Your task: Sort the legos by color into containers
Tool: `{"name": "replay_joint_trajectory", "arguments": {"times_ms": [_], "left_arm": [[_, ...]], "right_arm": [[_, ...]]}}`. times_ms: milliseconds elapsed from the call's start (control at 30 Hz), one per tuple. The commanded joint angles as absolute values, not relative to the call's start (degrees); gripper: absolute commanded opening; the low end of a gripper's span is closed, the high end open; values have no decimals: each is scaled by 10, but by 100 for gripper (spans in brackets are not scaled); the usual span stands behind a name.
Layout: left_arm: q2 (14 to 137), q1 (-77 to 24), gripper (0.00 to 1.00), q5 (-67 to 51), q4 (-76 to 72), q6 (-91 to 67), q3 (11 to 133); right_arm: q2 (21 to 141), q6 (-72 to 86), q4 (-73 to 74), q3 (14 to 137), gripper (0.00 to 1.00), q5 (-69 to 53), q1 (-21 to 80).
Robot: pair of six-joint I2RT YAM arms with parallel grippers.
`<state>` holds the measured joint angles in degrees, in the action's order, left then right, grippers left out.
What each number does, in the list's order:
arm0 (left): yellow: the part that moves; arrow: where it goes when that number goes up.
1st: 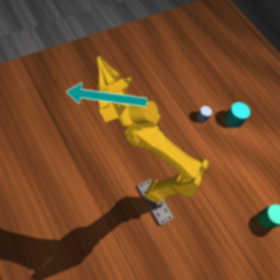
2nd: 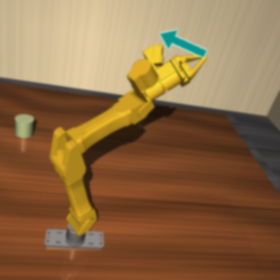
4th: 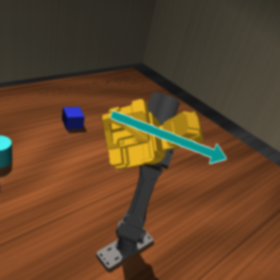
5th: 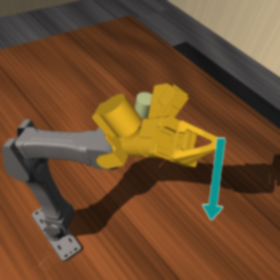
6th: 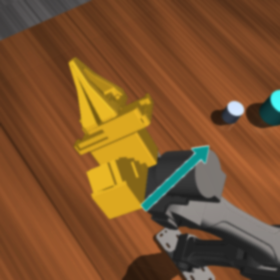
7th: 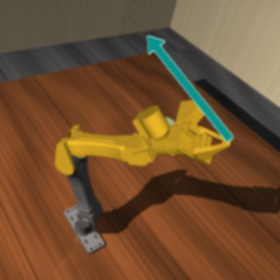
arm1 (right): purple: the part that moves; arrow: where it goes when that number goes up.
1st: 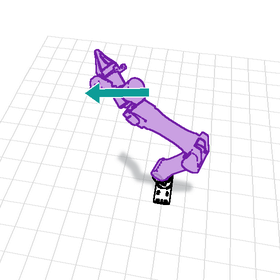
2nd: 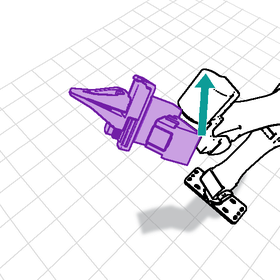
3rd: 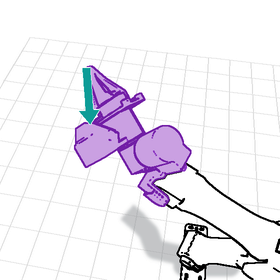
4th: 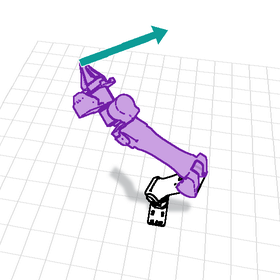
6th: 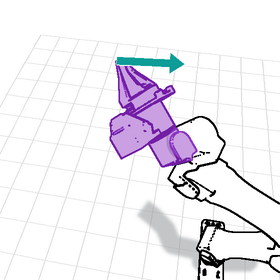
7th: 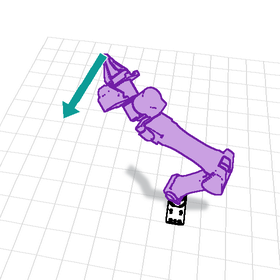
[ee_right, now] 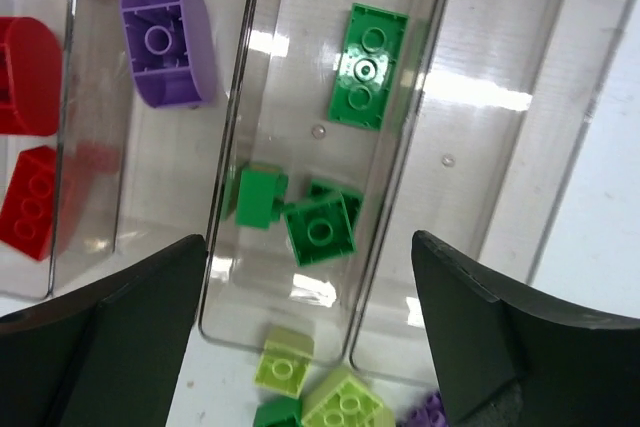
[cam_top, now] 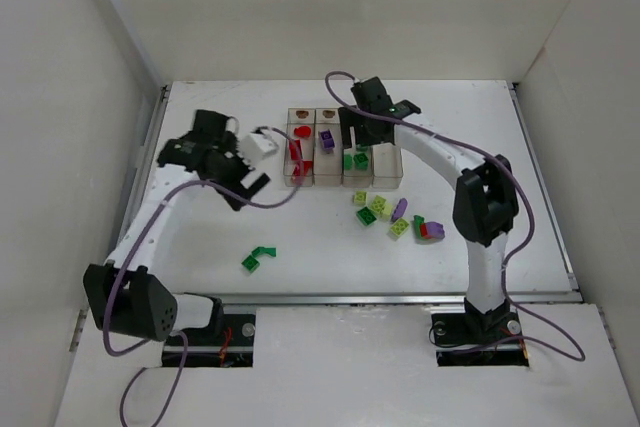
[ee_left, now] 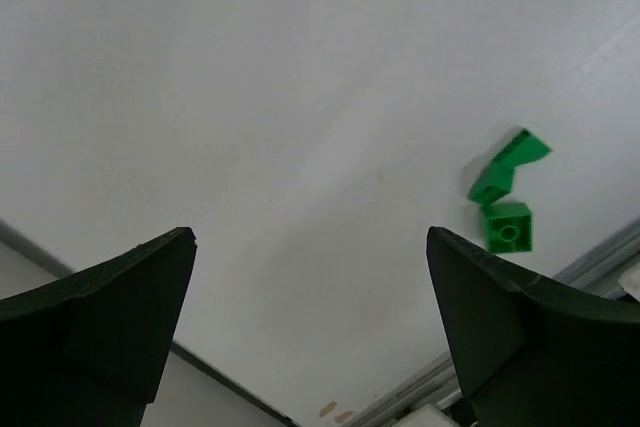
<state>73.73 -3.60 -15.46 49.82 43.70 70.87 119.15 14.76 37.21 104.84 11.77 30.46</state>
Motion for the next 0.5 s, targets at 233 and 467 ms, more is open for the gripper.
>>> {"name": "replay_joint_trajectory", "arguments": {"times_ms": [233, 467], "left_arm": [[763, -344, 100, -69, 526, 423, 576], [793, -429, 95, -48, 481, 366, 512]], "right_arm": [[1079, 171, 332, 938, 88, 138, 344], [1074, 186, 338, 921, 88, 149, 350]]}}
